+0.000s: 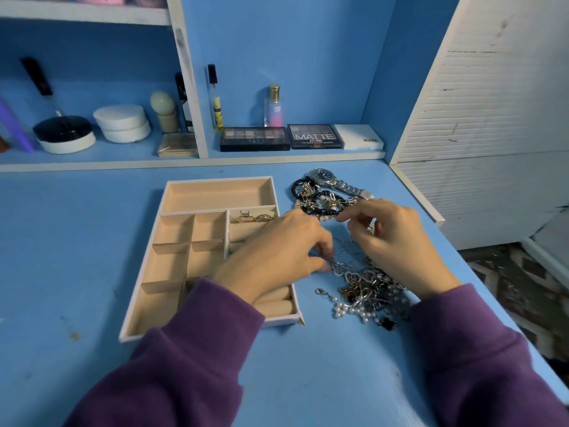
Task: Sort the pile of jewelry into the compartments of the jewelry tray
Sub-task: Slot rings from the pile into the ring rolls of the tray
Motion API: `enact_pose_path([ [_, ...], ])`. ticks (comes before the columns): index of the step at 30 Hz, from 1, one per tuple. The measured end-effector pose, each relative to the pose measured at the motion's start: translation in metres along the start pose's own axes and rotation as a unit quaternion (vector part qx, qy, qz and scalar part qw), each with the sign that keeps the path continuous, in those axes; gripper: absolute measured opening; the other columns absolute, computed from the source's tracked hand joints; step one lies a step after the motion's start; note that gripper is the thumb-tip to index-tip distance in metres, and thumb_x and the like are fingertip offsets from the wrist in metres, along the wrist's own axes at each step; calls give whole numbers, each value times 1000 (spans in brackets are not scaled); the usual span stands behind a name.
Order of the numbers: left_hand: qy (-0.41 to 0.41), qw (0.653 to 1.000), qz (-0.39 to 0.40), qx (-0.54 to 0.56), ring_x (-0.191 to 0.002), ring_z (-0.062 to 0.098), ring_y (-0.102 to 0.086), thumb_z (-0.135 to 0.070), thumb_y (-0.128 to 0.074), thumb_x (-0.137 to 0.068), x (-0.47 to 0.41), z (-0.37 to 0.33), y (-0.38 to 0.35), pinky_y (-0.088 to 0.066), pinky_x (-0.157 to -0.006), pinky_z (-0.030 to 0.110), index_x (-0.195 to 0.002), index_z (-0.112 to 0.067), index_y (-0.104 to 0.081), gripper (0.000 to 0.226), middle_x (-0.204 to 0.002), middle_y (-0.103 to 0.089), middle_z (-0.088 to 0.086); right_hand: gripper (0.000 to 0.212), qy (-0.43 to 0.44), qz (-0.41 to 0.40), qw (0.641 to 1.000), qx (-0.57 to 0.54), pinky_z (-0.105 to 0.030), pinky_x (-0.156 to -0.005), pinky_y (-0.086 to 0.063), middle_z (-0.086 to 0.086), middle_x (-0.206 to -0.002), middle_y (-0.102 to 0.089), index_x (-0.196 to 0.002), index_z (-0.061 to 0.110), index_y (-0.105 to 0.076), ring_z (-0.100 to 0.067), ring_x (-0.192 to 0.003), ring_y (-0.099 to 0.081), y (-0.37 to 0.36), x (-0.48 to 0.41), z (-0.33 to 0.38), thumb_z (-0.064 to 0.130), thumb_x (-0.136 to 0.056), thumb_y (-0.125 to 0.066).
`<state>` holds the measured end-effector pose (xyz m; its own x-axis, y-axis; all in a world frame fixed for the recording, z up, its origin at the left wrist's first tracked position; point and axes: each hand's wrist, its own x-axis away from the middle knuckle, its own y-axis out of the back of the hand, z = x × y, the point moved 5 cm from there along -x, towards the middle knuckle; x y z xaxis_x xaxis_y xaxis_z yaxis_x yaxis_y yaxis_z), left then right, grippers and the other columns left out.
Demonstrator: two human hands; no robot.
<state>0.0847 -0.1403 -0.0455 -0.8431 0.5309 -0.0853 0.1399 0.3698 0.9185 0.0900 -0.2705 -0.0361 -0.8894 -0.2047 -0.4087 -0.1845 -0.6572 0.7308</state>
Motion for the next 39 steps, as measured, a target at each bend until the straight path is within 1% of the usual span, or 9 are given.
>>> enact_pose_path([
  [5,13,999,-26,21,-75,2,-49,-28,-67,-80,3,-2,3,-41,-71,22,-82,-27,-69,3,-73,-55,-17,20,3,14,1000,20,-5,-65,-33,11,-73,-59,-85,18,-71,2,-71,-49,-4,0,-3,2,-78,-60],
  [9,21,996,-69,59,-68,1,-53,-25,-69,-78,6,-1,7,-48,-73,26,-79,-27,-69,2,-68,-57,-18,16,3,46,995,84,-17,-73,-32,2,-84,-57,-93,23,-72,-13,-87,-40,-11,0,-8,23,-77,-70],
  [15,36,984,-149,94,-70,6,-55,-25,-70,-77,10,6,15,-49,-72,34,-76,-28,-68,4,-71,-64,-13,25,-15,60,989,137,-26,-74,-32,4,-84,-50,-91,26,-71,-15,-89,-36,-11,2,-10,42,-72,-72],
  [20,47,983,-147,101,-73,7,-56,-27,-69,-78,11,7,17,-50,-72,34,-77,-28,-69,1,-74,-65,-11,20,-41,78,988,124,-30,-77,-32,12,-77,-42,-86,29,-68,-13,-86,-33,-14,2,-12,45,-74,-68],
  [24,49,981,-154,104,-72,6,-56,-27,-69,-78,12,5,19,-49,-72,32,-78,-27,-69,1,-73,-65,-11,17,-60,109,985,117,-31,-76,-24,9,-83,-46,-84,32,-64,-12,-88,-32,-16,2,-13,47,-76,-66],
  [28,51,980,-159,107,-70,5,-55,-26,-70,-77,12,5,20,-49,-71,30,-76,-27,-69,2,-71,-63,-13,16,-61,111,986,109,-31,-77,-22,7,-87,-50,-83,32,-60,-12,-91,-34,-15,3,-11,46,-76,-66],
  [32,52,977,-166,123,-67,4,-56,-25,-71,-76,14,5,21,-49,-70,27,-77,-26,-69,2,-70,-65,-12,16,-32,86,992,88,-30,-77,-29,14,-76,-54,-80,29,-58,-10,-83,-42,-15,2,-5,33,-75,-72],
  [35,56,971,-180,146,-63,5,-56,-23,-73,-74,16,5,25,-47,-66,20,-77,-24,-70,4,-67,-67,-10,20,-7,78,996,41,-15,-65,-36,15,-67,-52,-75,25,-56,-4,-72,-47,-17,3,3,13,-74,-73],
  [39,66,964,-199,165,-63,4,-58,-24,-75,-73,26,13,36,-44,-61,14,-73,-27,-73,4,-66,-69,-12,14,4,66,998,21,-6,-61,-37,9,-67,-59,-74,19,-65,-3,-65,-51,-17,2,6,7,-73,-72],
])
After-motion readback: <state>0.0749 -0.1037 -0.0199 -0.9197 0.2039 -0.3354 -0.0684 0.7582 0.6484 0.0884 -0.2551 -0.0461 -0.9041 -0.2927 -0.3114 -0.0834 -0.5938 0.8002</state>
